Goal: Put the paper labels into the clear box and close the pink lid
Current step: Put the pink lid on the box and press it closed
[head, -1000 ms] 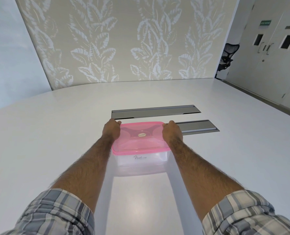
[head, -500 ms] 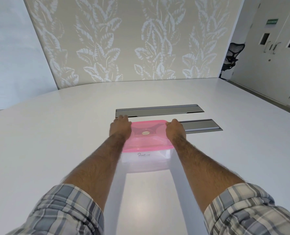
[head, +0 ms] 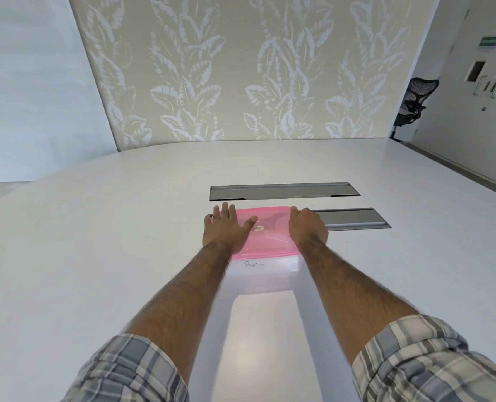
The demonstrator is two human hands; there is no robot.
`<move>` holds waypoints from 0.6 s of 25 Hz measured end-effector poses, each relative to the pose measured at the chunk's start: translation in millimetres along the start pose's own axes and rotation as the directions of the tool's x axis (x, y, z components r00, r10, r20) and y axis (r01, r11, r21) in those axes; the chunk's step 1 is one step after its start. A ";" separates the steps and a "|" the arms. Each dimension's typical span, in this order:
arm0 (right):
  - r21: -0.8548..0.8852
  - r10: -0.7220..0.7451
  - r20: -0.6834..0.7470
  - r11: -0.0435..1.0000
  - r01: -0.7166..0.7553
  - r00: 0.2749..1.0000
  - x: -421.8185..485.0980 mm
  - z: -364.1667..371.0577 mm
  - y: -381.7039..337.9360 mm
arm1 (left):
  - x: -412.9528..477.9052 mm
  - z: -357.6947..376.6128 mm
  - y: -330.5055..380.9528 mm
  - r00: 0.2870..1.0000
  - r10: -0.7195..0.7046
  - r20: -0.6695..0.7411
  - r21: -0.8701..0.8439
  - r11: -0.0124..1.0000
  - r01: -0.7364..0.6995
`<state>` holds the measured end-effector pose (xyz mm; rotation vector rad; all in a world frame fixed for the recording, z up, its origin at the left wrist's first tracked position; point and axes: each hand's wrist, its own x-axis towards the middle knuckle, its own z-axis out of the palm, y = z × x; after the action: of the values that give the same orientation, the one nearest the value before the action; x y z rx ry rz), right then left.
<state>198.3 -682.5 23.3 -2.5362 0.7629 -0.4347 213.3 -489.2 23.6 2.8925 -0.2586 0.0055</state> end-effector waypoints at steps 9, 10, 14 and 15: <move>0.013 0.130 0.024 0.991 -0.130 0.991 -10.7 3.8 9.4 | 2.8 2.5 -2.2 1.000 0.005 0.006 0.030 1.000 -0.005; 0.027 0.133 0.023 0.991 -0.133 0.991 -11.3 4.3 10.9 | 2.6 2.5 -2.0 1.000 0.007 0.008 0.034 0.999 -0.007; 0.063 0.157 0.040 0.985 -0.159 0.987 -10.9 4.2 12.0 | 2.2 0.8 -1.9 1.000 0.013 0.015 0.039 0.999 -0.014; 0.057 0.156 0.044 0.986 -0.158 0.987 -10.8 4.6 11.8 | 1.9 0.8 -2.1 1.000 0.016 0.016 0.043 0.999 -0.017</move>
<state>186.4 -683.5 11.7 -2.4004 0.9128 -0.3486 215.5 -487.7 22.4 2.9338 -0.2885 -0.0088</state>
